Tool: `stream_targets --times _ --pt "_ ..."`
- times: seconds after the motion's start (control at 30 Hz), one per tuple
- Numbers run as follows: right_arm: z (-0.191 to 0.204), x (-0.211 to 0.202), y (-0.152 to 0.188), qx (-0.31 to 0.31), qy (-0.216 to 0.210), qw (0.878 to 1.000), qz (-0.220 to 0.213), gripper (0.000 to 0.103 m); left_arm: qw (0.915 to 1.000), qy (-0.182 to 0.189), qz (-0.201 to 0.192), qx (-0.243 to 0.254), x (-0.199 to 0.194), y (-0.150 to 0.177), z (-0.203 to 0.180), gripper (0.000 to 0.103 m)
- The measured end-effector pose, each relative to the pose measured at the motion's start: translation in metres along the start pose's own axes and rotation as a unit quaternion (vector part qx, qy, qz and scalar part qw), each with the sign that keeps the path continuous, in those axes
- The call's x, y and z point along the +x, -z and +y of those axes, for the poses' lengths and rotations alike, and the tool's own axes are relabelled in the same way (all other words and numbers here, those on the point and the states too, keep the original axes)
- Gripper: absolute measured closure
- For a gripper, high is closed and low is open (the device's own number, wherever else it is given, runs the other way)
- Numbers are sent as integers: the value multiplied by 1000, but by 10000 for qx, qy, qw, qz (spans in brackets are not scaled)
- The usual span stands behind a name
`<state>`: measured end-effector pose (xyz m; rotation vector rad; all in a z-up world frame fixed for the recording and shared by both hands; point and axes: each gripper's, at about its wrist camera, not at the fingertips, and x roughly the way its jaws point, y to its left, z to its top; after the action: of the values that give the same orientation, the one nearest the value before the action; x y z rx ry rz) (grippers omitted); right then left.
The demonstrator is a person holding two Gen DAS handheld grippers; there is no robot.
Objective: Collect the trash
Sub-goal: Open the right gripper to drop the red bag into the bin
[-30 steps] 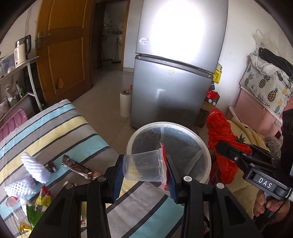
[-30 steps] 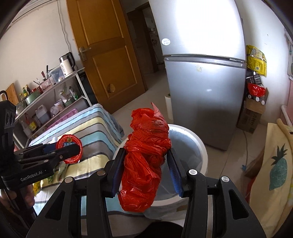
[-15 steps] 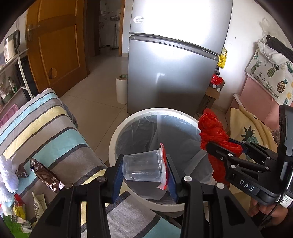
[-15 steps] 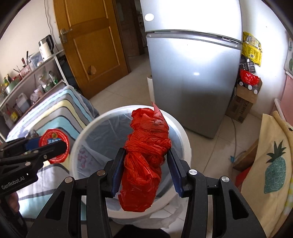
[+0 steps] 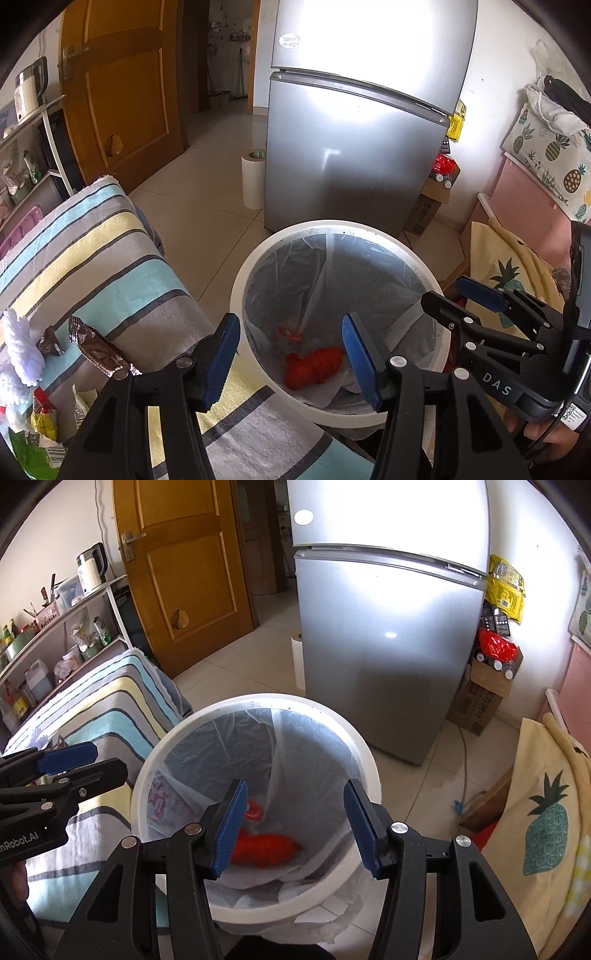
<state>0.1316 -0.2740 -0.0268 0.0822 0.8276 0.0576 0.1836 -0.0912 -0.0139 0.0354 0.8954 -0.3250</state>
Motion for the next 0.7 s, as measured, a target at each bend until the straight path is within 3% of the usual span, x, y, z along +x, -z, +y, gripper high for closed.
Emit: stream_targets --times 0.43,0.57,0.7 --pt "41 -49 -2 -142 -557 9969 -538 44 9971 -333 -579 -363 -77 22 41 44" --pt "61 -56 1 -269 -786 9948 -583 44 9930 -693 -791 -544 -105 36 59 41" --pt "85 -58 8 -436 -1043 9920 -553 44 9904 -791 -820 -781 -126 53 83 40"
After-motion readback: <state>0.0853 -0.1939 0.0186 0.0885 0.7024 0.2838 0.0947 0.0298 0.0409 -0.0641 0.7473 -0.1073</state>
